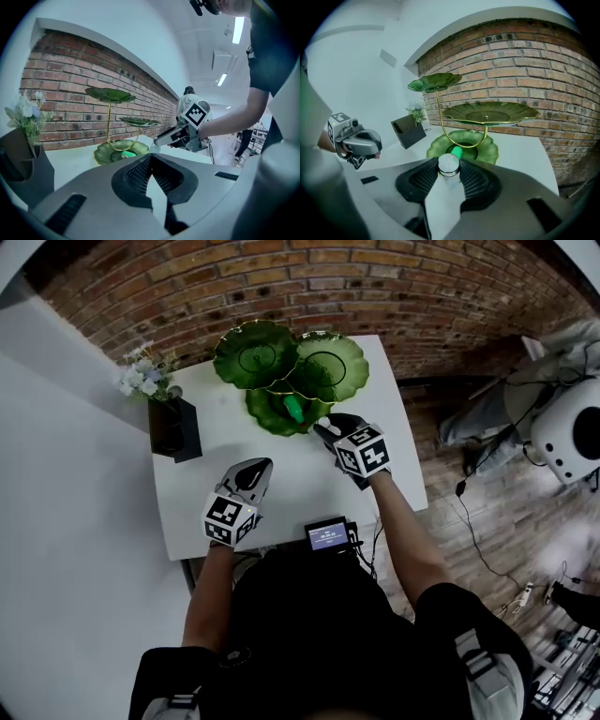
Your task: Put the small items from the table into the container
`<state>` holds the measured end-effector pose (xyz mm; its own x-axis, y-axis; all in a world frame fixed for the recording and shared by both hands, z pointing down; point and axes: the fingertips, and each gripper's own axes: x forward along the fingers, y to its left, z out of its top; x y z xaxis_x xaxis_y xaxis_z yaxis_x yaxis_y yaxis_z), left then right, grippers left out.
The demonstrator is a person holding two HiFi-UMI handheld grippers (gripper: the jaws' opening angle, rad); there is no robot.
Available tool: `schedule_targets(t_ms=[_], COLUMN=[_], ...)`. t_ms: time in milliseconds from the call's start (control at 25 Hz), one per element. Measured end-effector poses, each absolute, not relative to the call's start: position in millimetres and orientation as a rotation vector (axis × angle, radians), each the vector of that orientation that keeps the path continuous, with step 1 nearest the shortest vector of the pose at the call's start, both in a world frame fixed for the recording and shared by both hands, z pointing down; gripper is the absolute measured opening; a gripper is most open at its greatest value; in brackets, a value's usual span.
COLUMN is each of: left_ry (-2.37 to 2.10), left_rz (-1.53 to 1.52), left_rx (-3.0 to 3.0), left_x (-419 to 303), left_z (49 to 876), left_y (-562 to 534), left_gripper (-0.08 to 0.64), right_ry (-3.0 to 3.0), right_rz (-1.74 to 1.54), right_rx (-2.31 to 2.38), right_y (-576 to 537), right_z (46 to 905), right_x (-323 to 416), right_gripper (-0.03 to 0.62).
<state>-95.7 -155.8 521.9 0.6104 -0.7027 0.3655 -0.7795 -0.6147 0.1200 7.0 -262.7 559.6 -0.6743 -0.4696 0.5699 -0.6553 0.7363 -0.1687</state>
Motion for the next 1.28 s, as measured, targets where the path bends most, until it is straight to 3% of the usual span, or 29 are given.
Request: schedule_targets(t_ms=[1280], left_ry=[-1.231], left_rz=[0.435], left_rx=[2.53], left_x=[-108.0], left_z=[526.6], left_y=[-168.2], left_gripper=[0.009], right_ry=[-2.295], right_rz=[0.412], right_rx=[0.856], right_y=[-277.8], right_z=[609.5], right_x=[-3.5], right_gripper=[0.152])
